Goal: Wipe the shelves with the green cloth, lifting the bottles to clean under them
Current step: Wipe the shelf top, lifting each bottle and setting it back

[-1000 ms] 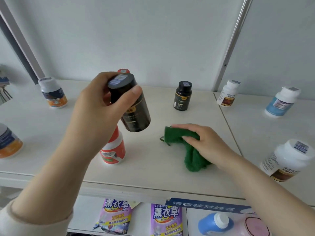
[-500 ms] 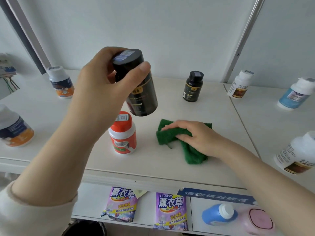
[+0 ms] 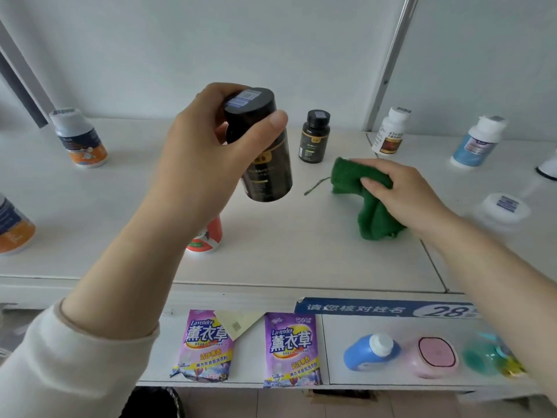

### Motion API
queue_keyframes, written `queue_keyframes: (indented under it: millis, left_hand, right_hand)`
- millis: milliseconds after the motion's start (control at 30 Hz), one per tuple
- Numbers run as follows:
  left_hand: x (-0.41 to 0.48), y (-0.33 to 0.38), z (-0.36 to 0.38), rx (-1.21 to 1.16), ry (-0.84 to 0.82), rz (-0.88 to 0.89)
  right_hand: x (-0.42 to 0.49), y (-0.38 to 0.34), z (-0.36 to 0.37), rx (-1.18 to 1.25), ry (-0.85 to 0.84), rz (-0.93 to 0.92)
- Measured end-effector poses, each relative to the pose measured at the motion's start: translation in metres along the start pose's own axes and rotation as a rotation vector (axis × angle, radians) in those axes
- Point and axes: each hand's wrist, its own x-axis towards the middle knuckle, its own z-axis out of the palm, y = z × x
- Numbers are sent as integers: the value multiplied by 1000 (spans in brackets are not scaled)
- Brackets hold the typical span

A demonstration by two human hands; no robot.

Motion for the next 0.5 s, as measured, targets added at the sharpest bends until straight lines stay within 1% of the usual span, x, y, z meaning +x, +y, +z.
queue_keyframes:
  millis: [67, 100, 167, 267, 333, 367, 400, 433, 500]
  left_hand:
    - [-1, 0, 1, 2, 4, 0]
    - [-2, 0, 1, 1, 6, -1]
    - [-3, 0, 1, 1, 16, 2]
    - [-4, 1, -2, 3, 38, 5]
    - [-4, 1, -5, 15, 50, 14]
    - [-5, 1, -6, 27, 53, 18]
    - [-7, 2, -7, 37, 54, 21]
    - [-7, 2, -9, 43, 55, 24]
    - [-7, 3, -12, 45, 65, 23]
  right_hand:
    - [13, 11, 18, -113, -9, 47]
    - [14, 13, 27, -128, -22, 63]
    - [3, 2, 45, -116, -90, 20]
    - [-46, -22, 62, -33, -344, -176]
    - [-73, -31, 59, 58, -529, -226]
    - [-76, -35, 52, 109, -586, -223]
    - [-72, -37, 45, 158, -581, -214]
    - [-62, -38, 38, 211, -520, -196]
    - [-27, -38, 32, 232, -289, -153]
